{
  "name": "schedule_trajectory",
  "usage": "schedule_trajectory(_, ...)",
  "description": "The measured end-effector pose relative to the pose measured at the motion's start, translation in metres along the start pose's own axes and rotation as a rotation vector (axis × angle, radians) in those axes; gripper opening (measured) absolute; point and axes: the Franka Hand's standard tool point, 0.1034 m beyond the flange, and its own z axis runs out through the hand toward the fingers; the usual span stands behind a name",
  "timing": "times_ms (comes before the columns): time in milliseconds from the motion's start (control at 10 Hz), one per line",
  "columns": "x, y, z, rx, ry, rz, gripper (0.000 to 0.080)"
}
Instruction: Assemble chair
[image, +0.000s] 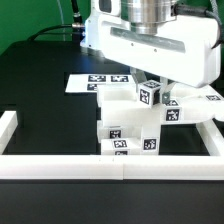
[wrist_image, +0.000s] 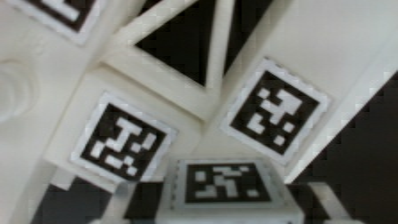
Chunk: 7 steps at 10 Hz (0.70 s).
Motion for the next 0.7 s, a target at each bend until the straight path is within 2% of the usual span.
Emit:
schedule_trajectory(300,-0.0012,-0.0030,0.0002,0.018,-0.002,0.242,0.0269)
schedule_trajectory(700,-0.0043,-0.0062,0.0003,0.026,-0.002,0.494,0.0271)
